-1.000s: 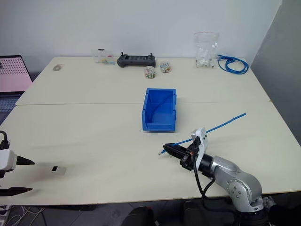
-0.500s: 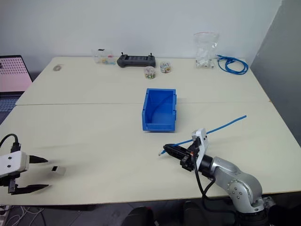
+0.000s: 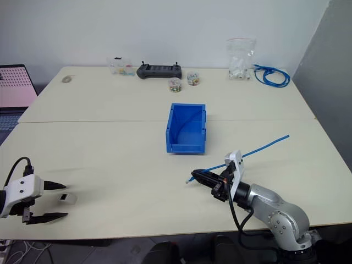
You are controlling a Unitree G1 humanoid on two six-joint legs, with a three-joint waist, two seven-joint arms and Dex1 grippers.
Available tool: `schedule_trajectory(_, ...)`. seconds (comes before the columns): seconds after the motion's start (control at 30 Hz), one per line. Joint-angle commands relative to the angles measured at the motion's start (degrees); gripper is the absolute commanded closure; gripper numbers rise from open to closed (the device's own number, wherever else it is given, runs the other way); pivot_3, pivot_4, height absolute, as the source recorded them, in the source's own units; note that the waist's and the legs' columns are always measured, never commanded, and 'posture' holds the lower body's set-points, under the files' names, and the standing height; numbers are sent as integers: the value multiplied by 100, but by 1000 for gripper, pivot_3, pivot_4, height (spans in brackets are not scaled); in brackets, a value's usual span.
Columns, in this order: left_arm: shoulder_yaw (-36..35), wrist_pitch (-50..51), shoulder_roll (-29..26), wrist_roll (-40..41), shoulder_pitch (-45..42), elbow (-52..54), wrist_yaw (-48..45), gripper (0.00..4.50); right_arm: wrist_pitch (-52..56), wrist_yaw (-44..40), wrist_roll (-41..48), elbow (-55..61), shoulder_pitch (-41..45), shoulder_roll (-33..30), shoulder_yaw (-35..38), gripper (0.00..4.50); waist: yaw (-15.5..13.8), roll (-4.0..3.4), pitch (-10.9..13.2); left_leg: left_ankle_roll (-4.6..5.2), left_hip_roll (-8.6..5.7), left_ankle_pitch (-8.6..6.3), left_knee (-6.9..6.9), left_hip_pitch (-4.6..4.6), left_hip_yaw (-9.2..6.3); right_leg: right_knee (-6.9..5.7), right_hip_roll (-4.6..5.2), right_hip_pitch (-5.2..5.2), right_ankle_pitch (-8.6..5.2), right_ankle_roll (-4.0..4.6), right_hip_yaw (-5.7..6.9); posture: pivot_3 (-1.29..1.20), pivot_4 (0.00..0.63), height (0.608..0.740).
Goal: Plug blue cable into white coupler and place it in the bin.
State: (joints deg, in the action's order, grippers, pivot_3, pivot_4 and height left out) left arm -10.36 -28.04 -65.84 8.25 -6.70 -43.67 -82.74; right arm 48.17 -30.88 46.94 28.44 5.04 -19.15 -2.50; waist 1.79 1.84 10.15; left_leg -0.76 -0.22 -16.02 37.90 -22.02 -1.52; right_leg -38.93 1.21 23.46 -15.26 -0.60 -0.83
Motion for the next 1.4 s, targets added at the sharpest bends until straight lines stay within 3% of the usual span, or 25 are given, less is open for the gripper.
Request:
schedule_trajectory(0.03, 69, -216, 39, -86, -103, -108, 135, 0, 4, 20, 159, 236, 2, -40, 60, 4500, 0, 0, 0, 0, 0, 0, 0, 0, 0, 0, 0, 0, 0, 0, 0, 0, 150, 740)
schedule_trajectory(0.27, 185, -465, 126, -159, -231, -271, 210, 172, 30, 36, 230, 241, 21, -110, 82, 4500, -1, -2, 0, 0, -1, 0, 0, 5, 1, -2, 1, -4, 0, 0, 0, 0, 150, 740)
schedule_trajectory(0.8, 382, -474, 324, -239, -350, -353, 271, 3699, 87, 47, 351, 235, 96, -258, 125, 4500, -23, -32, -17, 0, -3, 0, 2, 14, -1, -4, 2, -14, -1, -1, 0, 0, 150, 740)
schedule_trajectory(1.17, 230, 4, 337, 102, -38, 239, 201, 3749, 21, -3, 298, 137, 170, -286, 88, 4500, -25, -40, -22, 0, -5, 0, 3, 14, 0, -3, 4, -16, -1, -1, 0, 0, 150, 740)
schedule_trajectory(1.4, 425, 841, 426, 446, 134, 1760, -60, 3753, -25, -32, 254, 102, 196, -317, 122, 4500, -24, -33, -21, 0, -4, 0, 3, 11, -3, -1, 4, -16, 0, -1, 1, 0, 150, 740)
